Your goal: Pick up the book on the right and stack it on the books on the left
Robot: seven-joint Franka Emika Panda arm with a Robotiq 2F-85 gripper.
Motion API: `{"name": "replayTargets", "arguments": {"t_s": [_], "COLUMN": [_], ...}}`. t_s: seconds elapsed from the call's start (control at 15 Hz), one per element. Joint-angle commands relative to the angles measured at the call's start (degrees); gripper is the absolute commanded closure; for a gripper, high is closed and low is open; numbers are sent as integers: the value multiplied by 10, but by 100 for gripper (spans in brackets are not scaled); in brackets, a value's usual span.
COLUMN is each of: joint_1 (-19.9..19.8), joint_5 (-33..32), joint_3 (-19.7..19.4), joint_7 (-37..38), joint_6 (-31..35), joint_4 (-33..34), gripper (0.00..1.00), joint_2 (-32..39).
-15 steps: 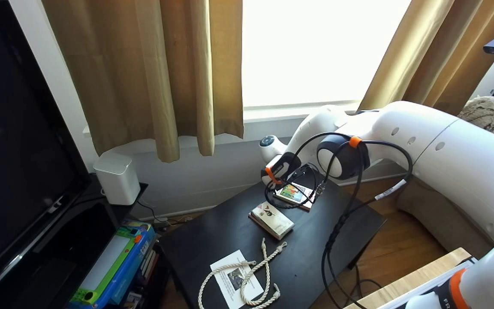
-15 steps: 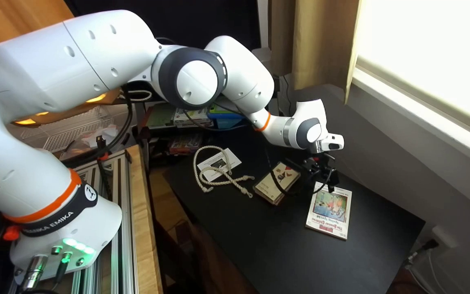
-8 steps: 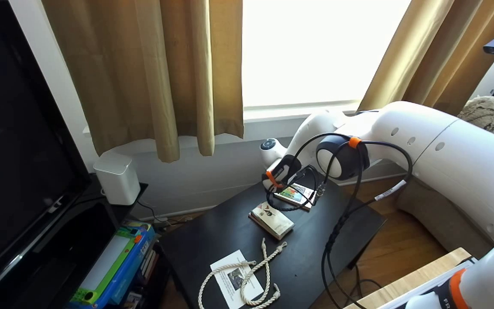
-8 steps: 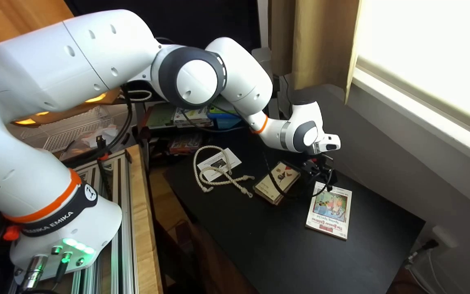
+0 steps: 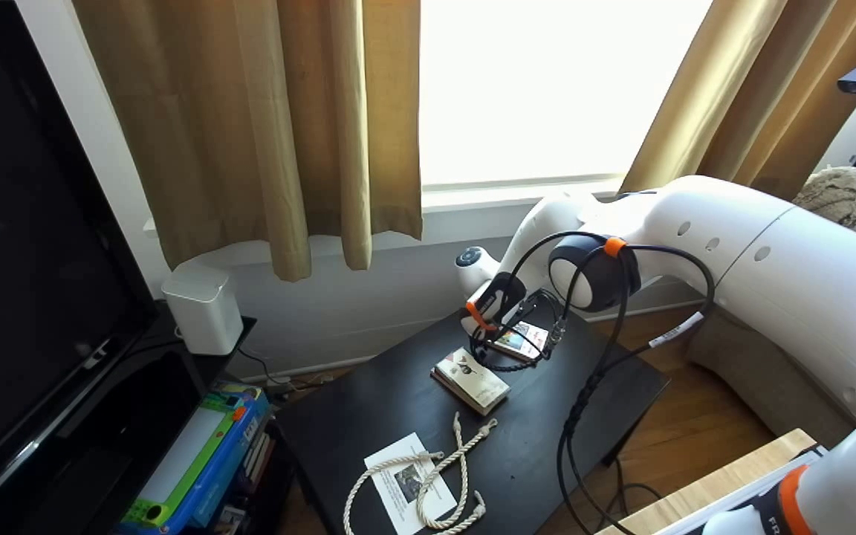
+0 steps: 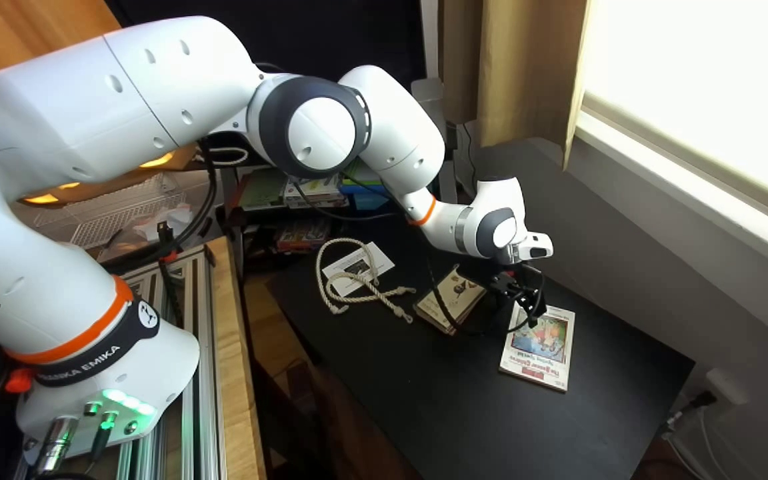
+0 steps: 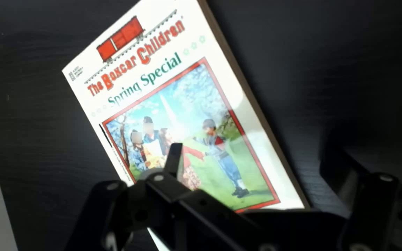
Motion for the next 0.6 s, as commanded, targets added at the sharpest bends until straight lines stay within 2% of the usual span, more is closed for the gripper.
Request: {"name": "replayTargets", "arguments": {"t_s": [0.0,0.13,0.2,0.27,0.33,0.53], "joint_1": [1,-3,-4,-1,-2,-4], "joint_5": [-14,-19,-21,-24,-26,-30], "joint_3": [-10,-11,-10,-13,-13,-9], "joint_7": [-15,-22,-27,-28,-33,-38], "joint_6": [1,19,21,23,25,34], "joint_4": [-16,-24,-27,-31,-32,-37], "gripper": [0,3,10,27,30,55], "joint_2": [0,0,0,0,0,0]}}
